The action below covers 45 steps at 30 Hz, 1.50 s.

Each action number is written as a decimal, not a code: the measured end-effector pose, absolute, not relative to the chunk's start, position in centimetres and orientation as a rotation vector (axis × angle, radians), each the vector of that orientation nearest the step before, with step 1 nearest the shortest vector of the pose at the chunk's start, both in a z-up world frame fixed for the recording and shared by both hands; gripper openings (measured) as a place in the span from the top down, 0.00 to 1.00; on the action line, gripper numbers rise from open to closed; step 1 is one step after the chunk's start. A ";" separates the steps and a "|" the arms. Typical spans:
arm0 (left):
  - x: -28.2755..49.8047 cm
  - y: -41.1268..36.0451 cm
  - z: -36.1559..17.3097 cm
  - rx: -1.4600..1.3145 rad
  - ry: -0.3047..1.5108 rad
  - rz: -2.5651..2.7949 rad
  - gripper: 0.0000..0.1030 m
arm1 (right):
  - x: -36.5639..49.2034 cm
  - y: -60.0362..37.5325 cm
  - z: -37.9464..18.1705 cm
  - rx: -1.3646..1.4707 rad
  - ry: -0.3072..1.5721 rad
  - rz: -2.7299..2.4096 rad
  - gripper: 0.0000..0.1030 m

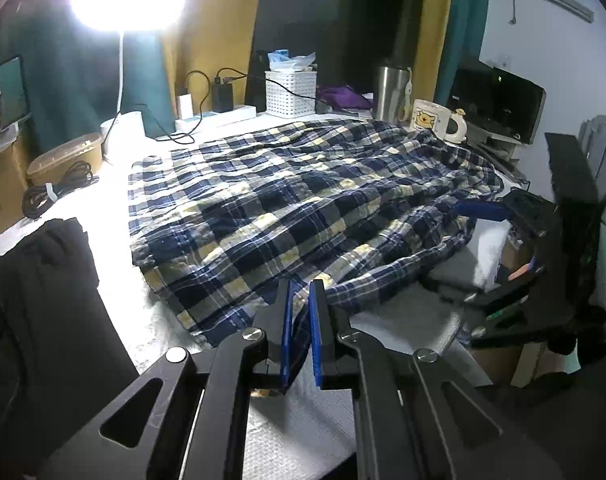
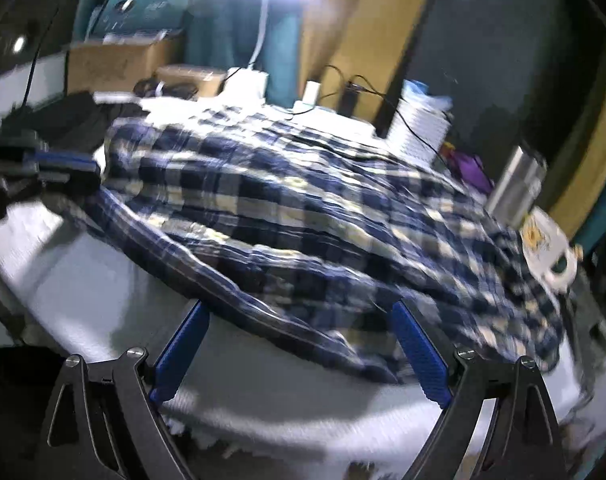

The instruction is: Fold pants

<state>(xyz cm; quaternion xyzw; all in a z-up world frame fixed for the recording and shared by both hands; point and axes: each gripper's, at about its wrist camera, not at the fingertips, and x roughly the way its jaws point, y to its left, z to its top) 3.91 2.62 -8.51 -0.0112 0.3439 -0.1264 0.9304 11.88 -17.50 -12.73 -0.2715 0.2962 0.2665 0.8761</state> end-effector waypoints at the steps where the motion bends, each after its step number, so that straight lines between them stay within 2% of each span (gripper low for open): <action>1: 4.0 2.7 -8.7 -0.025 0.708 -0.257 0.93 | 11.9 -17.2 -13.0 -0.578 0.613 0.570 0.10; 3: 4.1 2.8 -9.2 -0.028 0.721 -0.261 0.93 | 12.3 -17.0 -13.0 -0.573 0.609 0.600 0.10; 5: 4.1 2.7 -9.5 -0.026 0.737 -0.268 0.93 | 12.8 -16.8 -13.0 -0.569 0.624 0.644 0.24; 7: 4.3 2.5 -9.7 -0.032 0.758 -0.279 0.93 | 13.3 -16.3 -12.9 -0.576 0.643 0.675 0.49; 9: 4.3 2.2 -9.8 -0.032 0.767 -0.297 0.92 | 13.9 -16.0 -12.8 -0.566 0.658 0.702 0.54; 11: 4.3 1.7 -9.7 -0.019 0.770 -0.323 0.89 | 14.3 -15.9 -12.7 -0.544 0.670 0.707 0.54; 12: 4.2 1.5 -9.7 -0.013 0.769 -0.332 0.71 | 14.6 -15.9 -12.6 -0.524 0.682 0.712 0.54; 13: 4.1 1.2 -9.7 -0.005 0.764 -0.343 0.37 | 14.9 -16.0 -12.5 -0.504 0.692 0.716 0.54; 14: 4.1 1.0 -9.6 -0.001 0.756 -0.347 0.23 | 15.0 -16.1 -12.3 -0.491 0.695 0.718 0.54; 15: 3.9 0.8 -9.5 0.006 0.741 -0.344 0.12 | 15.3 -16.2 -12.2 -0.478 0.699 0.722 0.54; 19: 4.2 -0.3 -10.0 0.078 0.746 -0.328 0.12 | 15.7 -16.4 -11.5 -0.431 0.705 0.740 0.54; 20: 4.5 -0.4 -10.2 0.095 0.752 -0.311 0.12 | 15.8 -16.4 -11.3 -0.420 0.703 0.747 0.56; 21: 4.8 -0.5 -10.6 0.115 0.762 -0.286 0.12 | 15.9 -16.4 -11.2 -0.412 0.703 0.753 0.61; 23: 5.4 -0.4 -11.4 0.150 0.775 -0.232 0.13 | 16.0 -16.5 -10.9 -0.395 0.701 0.757 0.62; 25: 5.5 -0.4 -11.8 0.189 0.775 -0.218 0.27 | 16.2 -16.7 -10.6 -0.378 0.699 0.760 0.62; 26: 5.4 -0.2 -11.8 0.181 0.773 -0.230 0.31 | 16.2 -16.8 -10.4 -0.370 0.698 0.761 0.62; 28: 5.4 -0.1 -11.7 0.189 0.771 -0.221 0.64 | 16.4 -17.0 -10.2 -0.352 0.699 0.766 0.62; 30: 5.3 0.0 -11.5 0.206 0.765 -0.200 0.86 | 16.4 -17.1 -10.1 -0.344 0.698 0.770 0.62; 31: 5.1 0.2 -11.3 0.203 0.754 -0.196 0.92 | 16.3 -17.1 -10.1 -0.343 0.697 0.770 0.62; 33: 4.8 0.6 -10.5 0.185 0.726 -0.194 0.96 | 16.0 -17.3 -10.0 -0.341 0.691 0.774 0.62; 39: 3.9 2.4 -6.4 0.034 0.623 -0.240 0.97 | 14.9 -17.0 -10.5 -0.343 0.650 0.753 0.61; 41: 3.6 2.8 -5.2 0.006 0.591 -0.247 0.97 | 15.0 -16.8 -11.2 -0.368 0.655 0.725 0.58; 42: 3.6 2.8 -4.7 0.000 0.579 -0.248 0.97 | 15.1 -16.8 -11.4 -0.379 0.655 0.713 0.52; 45: 3.2 2.9 -3.5 -0.010 0.548 -0.248 0.97 | 15.4 -17.4 -11.6 -0.392 0.631 0.687 0.24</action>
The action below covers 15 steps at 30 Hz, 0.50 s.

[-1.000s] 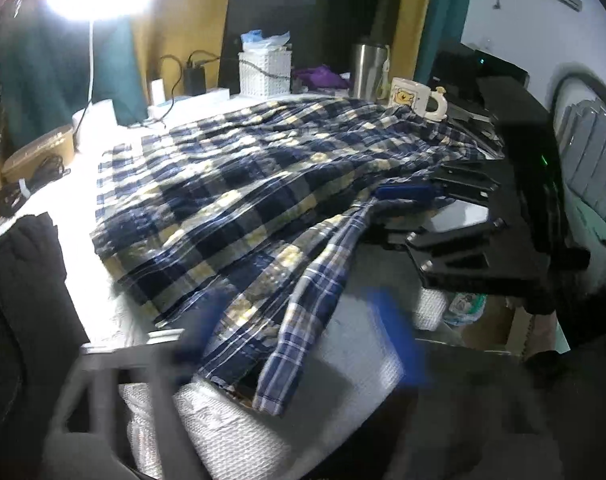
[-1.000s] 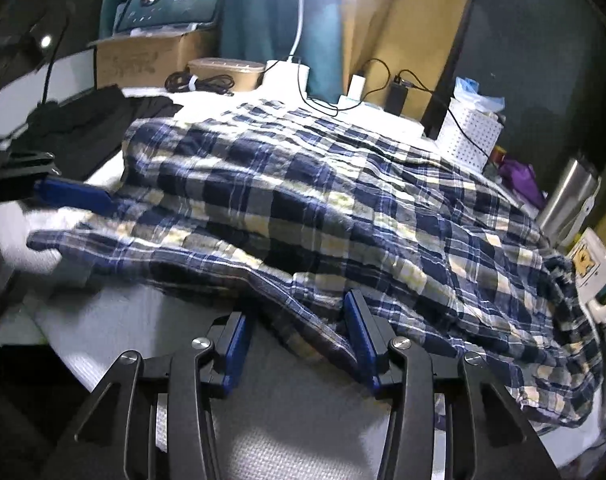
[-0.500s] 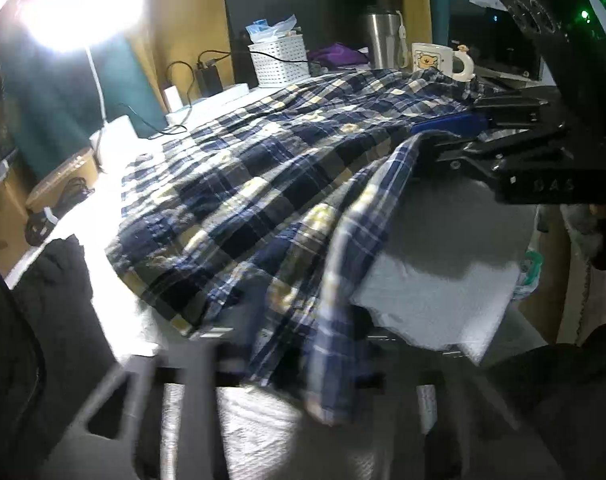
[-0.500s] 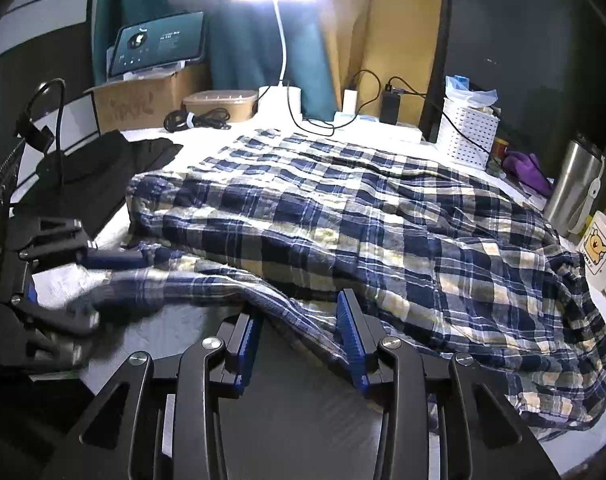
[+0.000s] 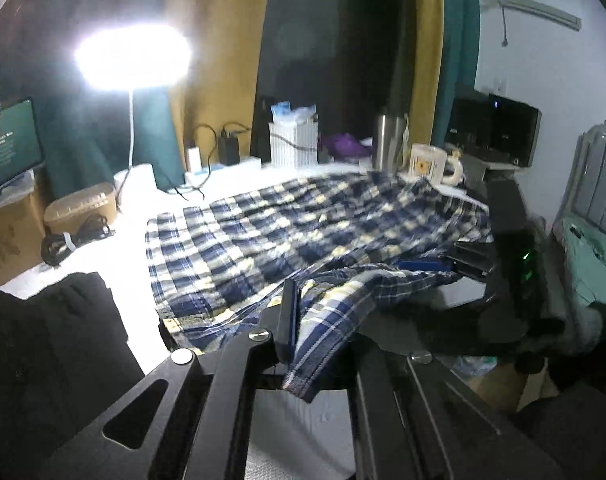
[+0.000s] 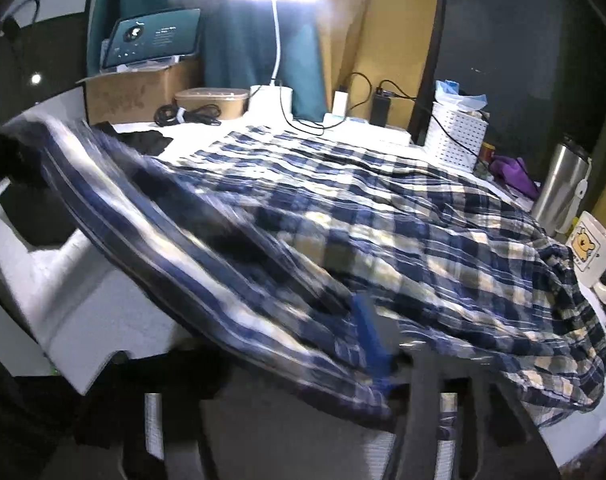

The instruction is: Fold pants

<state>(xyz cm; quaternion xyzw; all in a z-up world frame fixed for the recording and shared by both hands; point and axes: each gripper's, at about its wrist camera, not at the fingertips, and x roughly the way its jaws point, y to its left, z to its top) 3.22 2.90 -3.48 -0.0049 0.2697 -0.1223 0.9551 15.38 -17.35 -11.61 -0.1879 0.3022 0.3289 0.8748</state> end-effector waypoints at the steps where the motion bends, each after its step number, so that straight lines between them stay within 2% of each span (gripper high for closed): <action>1: 3.0 2.8 -3.3 -0.009 0.543 -0.251 0.98 | 15.5 -17.6 -11.6 -0.402 0.618 0.671 0.21; 15: 3.0 3.1 -2.4 0.010 0.554 -0.231 0.98 | 20.4 -25.6 -12.6 -0.347 0.660 0.435 0.21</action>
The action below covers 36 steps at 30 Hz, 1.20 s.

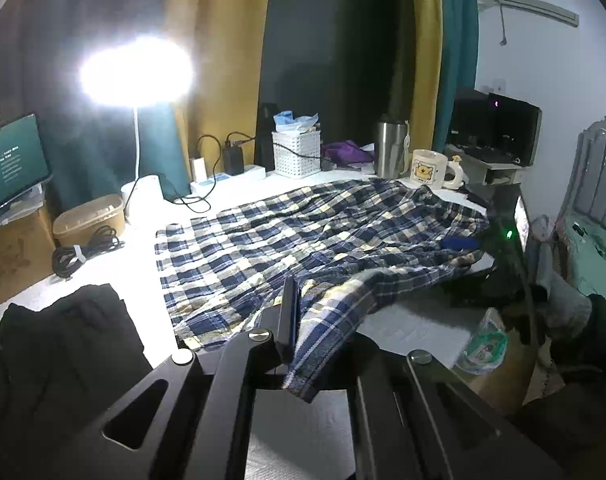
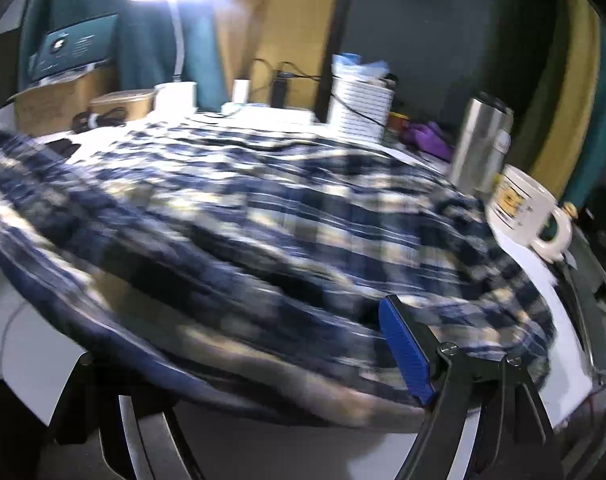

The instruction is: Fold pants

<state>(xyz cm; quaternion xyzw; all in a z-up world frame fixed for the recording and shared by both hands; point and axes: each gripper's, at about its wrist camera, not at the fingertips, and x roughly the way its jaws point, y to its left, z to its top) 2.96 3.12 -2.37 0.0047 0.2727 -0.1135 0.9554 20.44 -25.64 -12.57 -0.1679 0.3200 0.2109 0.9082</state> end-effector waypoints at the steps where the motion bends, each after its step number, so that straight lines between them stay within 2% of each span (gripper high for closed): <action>1: 3.1 3.2 -2.5 0.005 0.560 -0.230 0.98 | 20.6 -26.2 -12.6 -0.345 0.663 0.423 0.21; 32: 5.2 3.8 -5.4 0.052 0.658 -0.182 0.98 | 24.8 -34.2 -13.2 -0.225 0.672 0.278 0.21; 33: 5.3 3.8 -5.3 0.049 0.659 -0.182 0.98 | 24.8 -34.3 -13.2 -0.216 0.671 0.273 0.22; 35: 5.3 3.8 -5.3 0.051 0.658 -0.185 0.98 | 24.7 -34.6 -13.2 -0.187 0.674 0.247 0.44; 36: 5.3 3.8 -5.3 0.045 0.656 -0.187 0.98 | 24.7 -35.1 -13.1 -0.149 0.683 0.239 0.59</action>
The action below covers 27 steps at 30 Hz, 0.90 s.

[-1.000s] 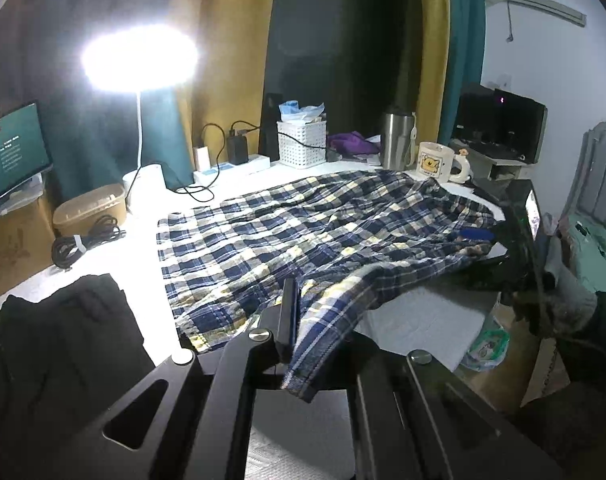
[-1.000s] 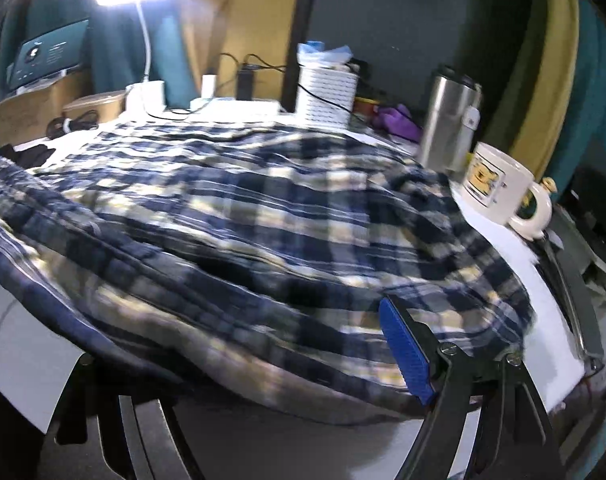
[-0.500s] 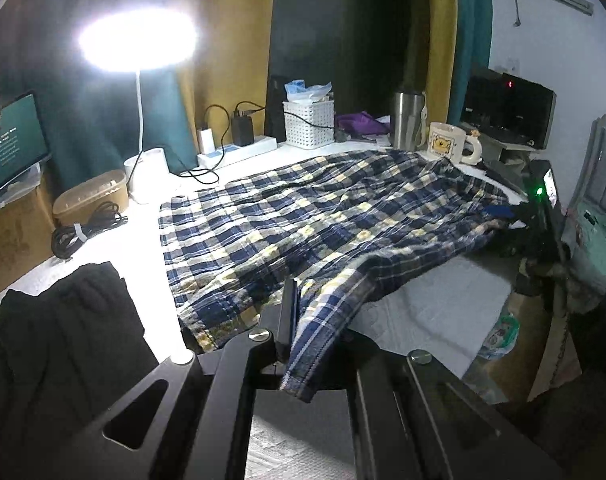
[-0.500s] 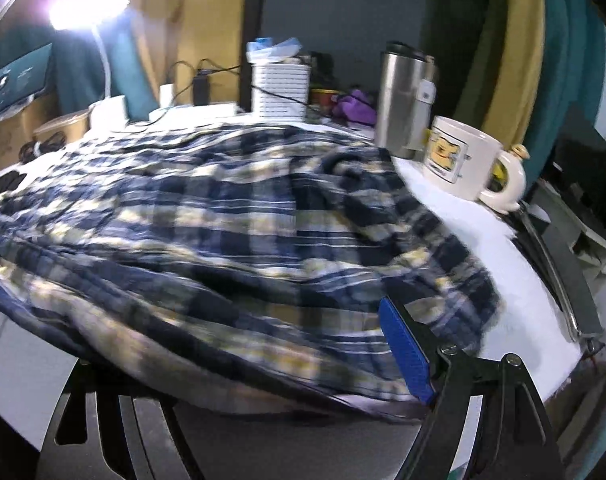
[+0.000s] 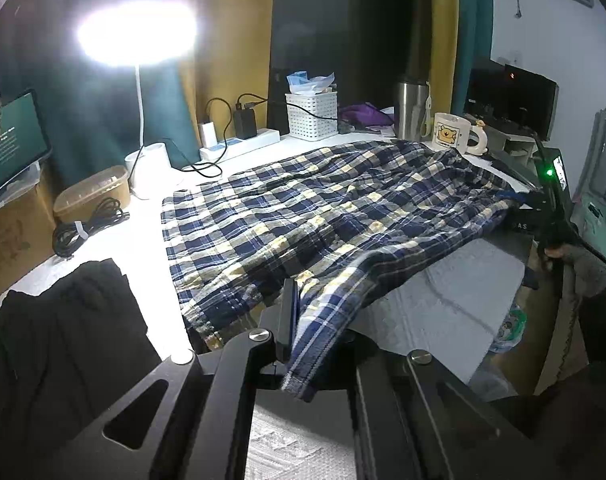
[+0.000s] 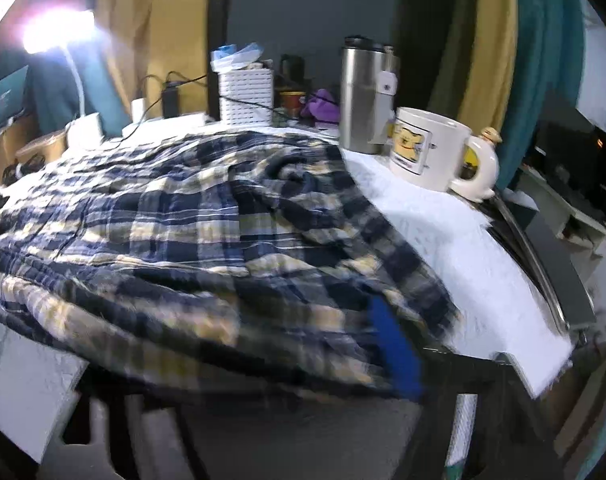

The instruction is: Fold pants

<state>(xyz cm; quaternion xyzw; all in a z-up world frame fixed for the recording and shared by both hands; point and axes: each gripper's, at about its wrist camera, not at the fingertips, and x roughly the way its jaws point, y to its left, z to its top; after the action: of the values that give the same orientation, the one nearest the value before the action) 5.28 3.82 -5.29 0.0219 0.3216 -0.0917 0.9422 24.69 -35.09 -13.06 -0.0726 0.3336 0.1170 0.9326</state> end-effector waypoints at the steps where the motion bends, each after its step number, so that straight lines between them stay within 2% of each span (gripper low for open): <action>1: 5.3 3.9 -5.3 0.041 0.654 -0.190 0.98 | 24.7 -35.4 -13.0 -0.126 0.686 0.241 0.66; 3: 5.1 3.7 -5.2 0.044 0.648 -0.197 0.98 | 24.6 -35.9 -12.7 -0.096 0.693 0.245 0.75; 10: 4.1 3.4 -3.8 0.051 0.607 -0.207 0.98 | 23.1 -35.8 -11.2 -0.123 0.683 0.254 0.88; 27: 0.9 3.1 1.4 0.109 0.459 -0.203 0.98 | 18.6 -36.4 -4.8 -0.148 0.575 0.226 0.89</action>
<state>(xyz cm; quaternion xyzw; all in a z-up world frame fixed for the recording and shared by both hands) 0.91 3.08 1.44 0.0540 0.2269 -0.1006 0.9672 18.57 -36.45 -4.79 -0.0730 0.2829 0.1112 0.9499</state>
